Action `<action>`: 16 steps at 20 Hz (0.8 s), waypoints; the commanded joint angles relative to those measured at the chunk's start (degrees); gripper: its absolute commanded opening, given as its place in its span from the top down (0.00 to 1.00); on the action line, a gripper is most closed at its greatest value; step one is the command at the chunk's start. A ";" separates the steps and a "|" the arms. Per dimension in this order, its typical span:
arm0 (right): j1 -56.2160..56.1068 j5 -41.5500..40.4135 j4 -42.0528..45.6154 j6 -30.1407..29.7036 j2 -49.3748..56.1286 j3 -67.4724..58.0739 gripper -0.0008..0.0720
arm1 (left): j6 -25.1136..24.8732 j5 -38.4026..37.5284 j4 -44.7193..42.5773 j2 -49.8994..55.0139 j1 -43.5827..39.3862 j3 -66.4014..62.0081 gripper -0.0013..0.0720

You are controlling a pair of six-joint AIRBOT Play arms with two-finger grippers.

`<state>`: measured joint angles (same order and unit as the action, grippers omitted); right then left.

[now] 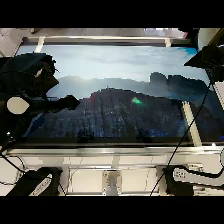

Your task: Fold the clothes and pants, and hang the long-sleeved shirts on hangers.

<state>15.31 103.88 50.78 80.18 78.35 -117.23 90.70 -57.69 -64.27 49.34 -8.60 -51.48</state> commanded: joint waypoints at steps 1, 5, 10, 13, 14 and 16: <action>-0.04 0.09 0.00 0.00 0.04 -0.02 0.93 | -0.02 0.02 -0.02 0.02 0.07 0.09 0.03; -0.04 0.02 0.22 0.02 0.04 -0.07 0.93 | 0.00 -0.02 -0.02 0.00 0.07 0.13 0.03; -0.04 0.02 0.22 0.02 0.04 -0.07 0.93 | -0.04 1.49 -0.15 0.28 0.07 0.13 0.03; -0.04 -0.22 0.22 -0.04 0.04 -0.07 0.93 | -3.28 7.17 -3.13 1.44 0.81 0.11 0.03; -0.04 -1.29 0.22 -0.02 0.04 -0.07 0.93 | -5.25 8.44 -7.17 1.99 1.95 -0.13 0.03; -0.04 -4.35 0.28 -0.35 0.04 -0.07 0.93 | -5.27 7.69 -13.81 2.10 6.56 -1.42 0.02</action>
<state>15.31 102.43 51.07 80.12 78.35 -117.23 87.66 -51.96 -69.78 50.92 -5.74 -51.94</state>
